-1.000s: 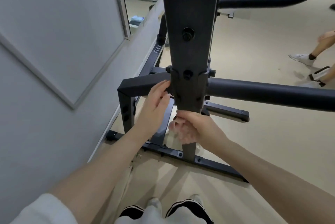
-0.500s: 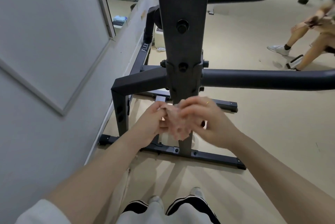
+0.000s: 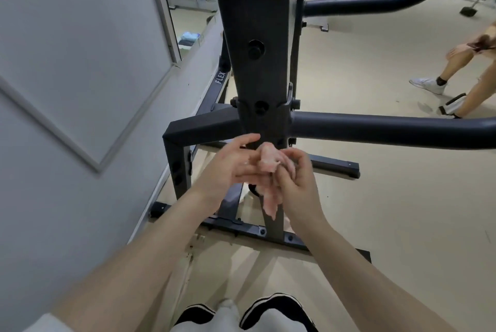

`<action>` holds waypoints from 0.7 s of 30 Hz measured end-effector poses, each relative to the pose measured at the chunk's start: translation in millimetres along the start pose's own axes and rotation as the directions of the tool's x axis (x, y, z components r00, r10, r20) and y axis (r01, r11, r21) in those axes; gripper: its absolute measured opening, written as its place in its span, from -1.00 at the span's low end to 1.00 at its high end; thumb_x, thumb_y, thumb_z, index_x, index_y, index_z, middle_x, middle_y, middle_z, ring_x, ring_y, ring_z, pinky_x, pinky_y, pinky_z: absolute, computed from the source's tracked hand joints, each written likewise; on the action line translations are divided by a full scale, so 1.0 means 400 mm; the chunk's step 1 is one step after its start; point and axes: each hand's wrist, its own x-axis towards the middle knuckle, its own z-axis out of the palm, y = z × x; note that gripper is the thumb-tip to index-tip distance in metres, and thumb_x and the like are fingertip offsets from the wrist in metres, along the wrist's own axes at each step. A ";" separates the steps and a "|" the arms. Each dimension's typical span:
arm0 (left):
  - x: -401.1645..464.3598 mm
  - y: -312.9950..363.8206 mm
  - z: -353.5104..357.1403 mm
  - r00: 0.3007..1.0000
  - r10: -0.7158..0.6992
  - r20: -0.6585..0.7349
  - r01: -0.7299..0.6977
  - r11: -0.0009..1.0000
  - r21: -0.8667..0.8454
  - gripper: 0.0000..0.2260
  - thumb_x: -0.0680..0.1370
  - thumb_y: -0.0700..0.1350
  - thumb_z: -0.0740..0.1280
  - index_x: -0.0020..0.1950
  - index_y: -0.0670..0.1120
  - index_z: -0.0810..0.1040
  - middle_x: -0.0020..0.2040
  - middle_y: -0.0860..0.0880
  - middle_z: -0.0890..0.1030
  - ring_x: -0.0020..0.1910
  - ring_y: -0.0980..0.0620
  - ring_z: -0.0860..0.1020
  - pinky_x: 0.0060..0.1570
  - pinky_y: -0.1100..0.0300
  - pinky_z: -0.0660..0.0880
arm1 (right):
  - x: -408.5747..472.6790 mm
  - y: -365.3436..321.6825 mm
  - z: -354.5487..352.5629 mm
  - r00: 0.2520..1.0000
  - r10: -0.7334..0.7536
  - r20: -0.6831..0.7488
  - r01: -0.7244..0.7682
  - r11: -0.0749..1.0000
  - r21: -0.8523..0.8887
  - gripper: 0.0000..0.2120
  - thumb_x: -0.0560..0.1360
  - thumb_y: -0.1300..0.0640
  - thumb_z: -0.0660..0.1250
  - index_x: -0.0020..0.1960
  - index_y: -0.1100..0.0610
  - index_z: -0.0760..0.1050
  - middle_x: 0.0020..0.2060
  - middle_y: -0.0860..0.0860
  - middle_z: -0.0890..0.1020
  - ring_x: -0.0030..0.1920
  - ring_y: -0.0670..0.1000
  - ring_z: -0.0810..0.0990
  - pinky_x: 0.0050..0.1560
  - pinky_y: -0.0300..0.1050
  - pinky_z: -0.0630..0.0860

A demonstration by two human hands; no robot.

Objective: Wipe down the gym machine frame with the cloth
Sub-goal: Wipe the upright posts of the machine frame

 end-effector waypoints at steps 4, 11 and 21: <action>0.042 0.028 0.018 0.939 0.167 -0.301 -0.122 0.979 0.162 -0.75 0.63 -0.08 0.12 0.23 0.18 0.45 0.16 0.12 0.57 0.21 0.11 0.50 0.32 -0.04 0.38 | 0.088 -0.057 -0.032 0.819 -0.572 0.045 0.548 0.756 -0.357 -0.76 0.58 0.23 0.15 0.16 0.08 0.51 0.10 -0.12 0.56 0.13 -0.20 0.53 0.15 -0.38 0.42; 0.064 0.032 0.074 0.950 0.056 -0.306 -0.074 0.996 -0.048 -0.76 0.59 0.15 0.02 0.20 0.32 0.36 0.04 0.47 0.54 0.11 0.49 0.44 0.01 0.58 0.37 | 0.245 0.040 -0.134 0.413 -0.213 0.885 0.752 -0.468 -0.464 -0.63 0.43 0.11 0.39 0.23 -0.02 0.58 0.19 -0.09 0.61 0.23 -0.07 0.55 0.25 -0.10 0.45; 0.053 0.034 0.091 0.950 0.073 -0.304 -0.074 0.997 0.006 -0.60 0.56 0.18 -0.07 0.41 0.27 0.19 0.40 0.25 0.33 0.41 0.27 0.25 0.45 0.15 0.13 | 0.272 0.049 -0.119 0.254 -0.116 0.960 0.778 -0.565 -0.274 -0.56 0.55 0.29 0.08 0.41 0.15 0.39 0.33 0.08 0.50 0.39 0.07 0.40 0.43 0.01 0.27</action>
